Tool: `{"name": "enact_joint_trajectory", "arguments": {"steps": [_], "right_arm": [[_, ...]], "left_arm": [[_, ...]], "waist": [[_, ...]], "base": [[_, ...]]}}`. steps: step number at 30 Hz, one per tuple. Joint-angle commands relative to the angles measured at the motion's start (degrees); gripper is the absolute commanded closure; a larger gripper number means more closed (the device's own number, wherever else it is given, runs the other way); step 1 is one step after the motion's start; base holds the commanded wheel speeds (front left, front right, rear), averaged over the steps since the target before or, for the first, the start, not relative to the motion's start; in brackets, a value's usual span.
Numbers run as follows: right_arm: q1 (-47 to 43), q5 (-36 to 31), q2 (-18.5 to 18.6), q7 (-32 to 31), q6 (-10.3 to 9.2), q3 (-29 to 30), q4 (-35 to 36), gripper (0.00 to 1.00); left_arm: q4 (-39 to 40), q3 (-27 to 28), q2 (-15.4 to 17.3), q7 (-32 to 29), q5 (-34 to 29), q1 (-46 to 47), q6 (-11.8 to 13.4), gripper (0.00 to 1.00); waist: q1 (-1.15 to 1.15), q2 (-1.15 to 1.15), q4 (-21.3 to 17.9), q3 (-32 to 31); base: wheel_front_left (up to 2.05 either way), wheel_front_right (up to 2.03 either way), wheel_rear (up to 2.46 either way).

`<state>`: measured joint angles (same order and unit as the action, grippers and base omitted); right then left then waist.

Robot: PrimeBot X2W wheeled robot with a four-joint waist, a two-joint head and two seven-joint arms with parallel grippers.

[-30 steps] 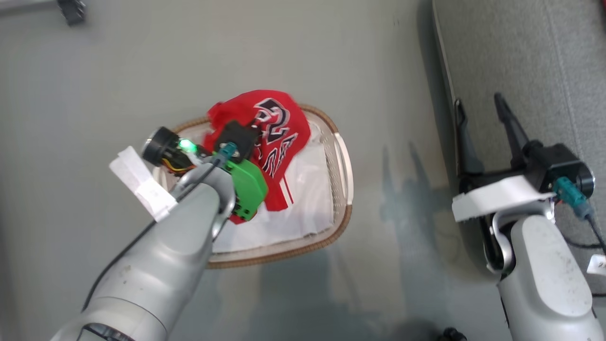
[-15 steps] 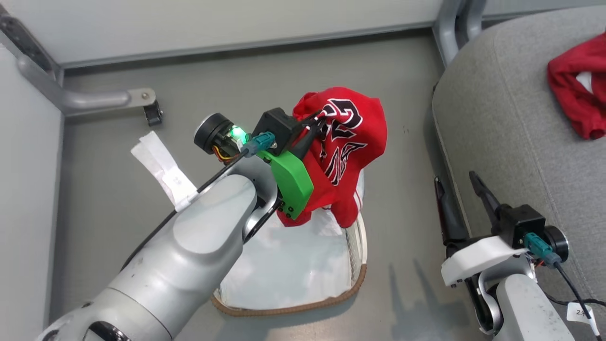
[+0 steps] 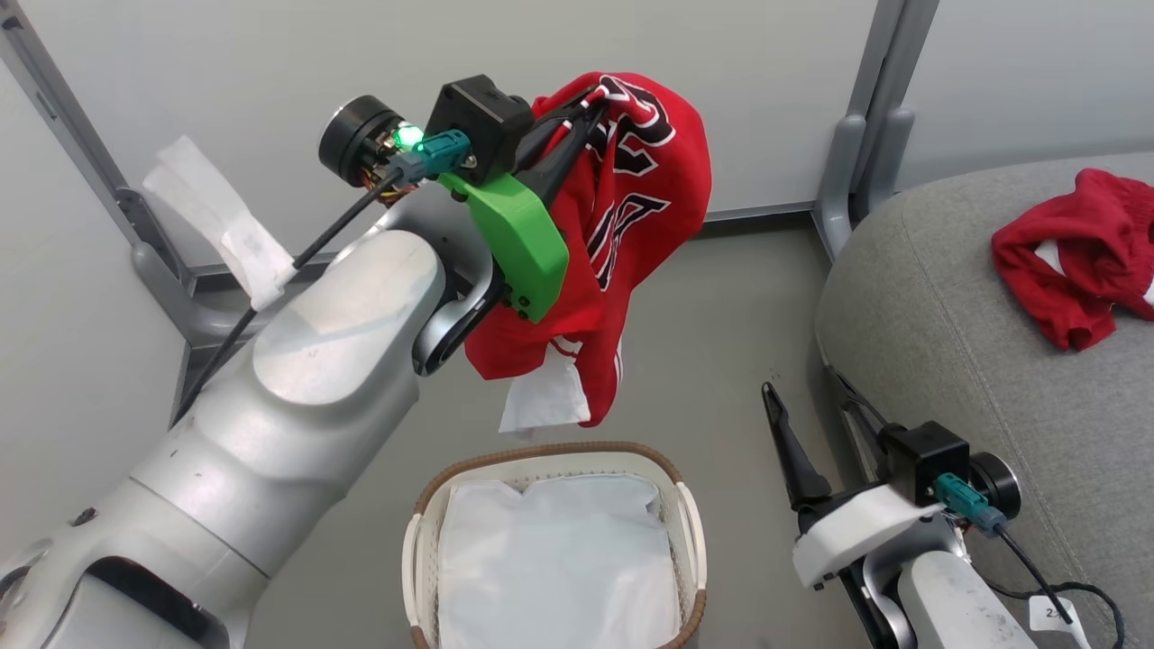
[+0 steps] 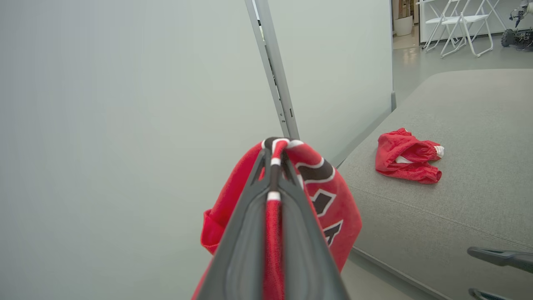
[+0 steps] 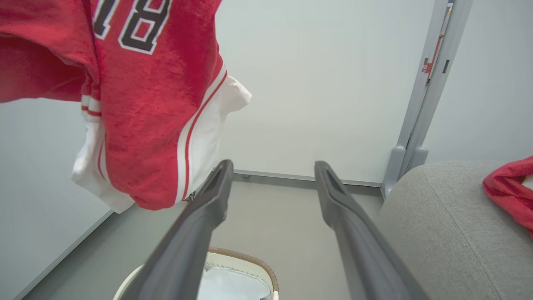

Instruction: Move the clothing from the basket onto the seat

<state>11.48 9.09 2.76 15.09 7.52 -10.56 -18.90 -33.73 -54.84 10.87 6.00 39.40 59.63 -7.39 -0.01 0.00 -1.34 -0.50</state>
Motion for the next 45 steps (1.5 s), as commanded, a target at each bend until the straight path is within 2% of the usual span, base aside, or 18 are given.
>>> {"name": "enact_joint_trajectory", "arguments": {"steps": [1,12,20,26,33,34,35,36,37,45], "right_arm": [[1.1,0.3,0.2,0.1,-0.06,-0.8,0.3,0.0],[5.5,3.5,0.2,0.1,-0.06,-6.2,1.9,0.0],[13.6,1.8,0.2,0.1,-0.06,-6.8,-2.8,0.0],[18.6,1.9,0.3,0.1,-0.06,-11.6,-8.6,0.0],[21.9,3.9,1.0,0.1,-0.06,-16.0,-11.5,0.0],[22.4,4.2,1.1,0.1,-0.06,-16.7,-11.8,0.19],[22.7,4.4,1.1,0.1,-0.06,-17.3,-12.0,0.6],[23.0,4.5,1.2,0.1,-0.06,-17.9,-12.3,0.86],[23.4,4.8,1.2,0.1,-0.06,-18.2,-12.5,1.0],[23.9,5.1,2.5,0.1,-0.06,-18.1,-11.9,1.0]], "left_arm": [[0.3,0.3,0.5,-0.2,0.6,1.1,-0.2,1.0],[2.9,0.3,1.1,-0.3,1.4,0.7,0.1,1.0],[7.4,-1.4,0.2,-0.3,1.7,-0.3,0.1,1.0],[9.7,-1.9,0.4,-0.4,2.1,-0.9,0.1,1.0],[11.1,-2.1,1.2,-0.4,3.0,-2.4,0.0,1.0],[11.3,-2.1,1.4,-0.4,3.3,-2.7,0.0,1.0],[11.4,-2.2,1.5,-0.4,3.5,-3.0,0.0,1.0],[11.5,-2.2,1.7,-0.5,3.7,-3.3,0.0,1.0],[11.5,-2.2,2.0,-0.5,4.1,-3.7,0.0,1.0],[10.0,-1.9,4.7,-0.6,5.2,-6.4,0.7,1.0]], "waist": [[0.01,0.0,-0.1,-0.9],[0.01,0.0,0.0,-1.2],[0.01,0.0,0.8,-1.1],[0.01,0.0,1.3,-1.1],[0.01,0.0,1.8,-1.0],[0.01,0.0,1.9,-0.9],[0.01,0.0,1.9,-0.9],[0.01,0.0,1.9,-0.8],[0.01,0.0,1.9,-0.8],[0.01,0.0,1.8,-0.4]], "base": [[0.0,0.0,0.0],[0.0,0.0,0.0],[0.0,0.0,0.0],[0.0,0.0,0.0],[0.0,0.0,0.0],[0.0,0.0,0.0],[0.0,0.0,0.0],[0.0,0.0,0.0],[0.0,0.0,0.0],[0.0,0.0,0.0]]}}
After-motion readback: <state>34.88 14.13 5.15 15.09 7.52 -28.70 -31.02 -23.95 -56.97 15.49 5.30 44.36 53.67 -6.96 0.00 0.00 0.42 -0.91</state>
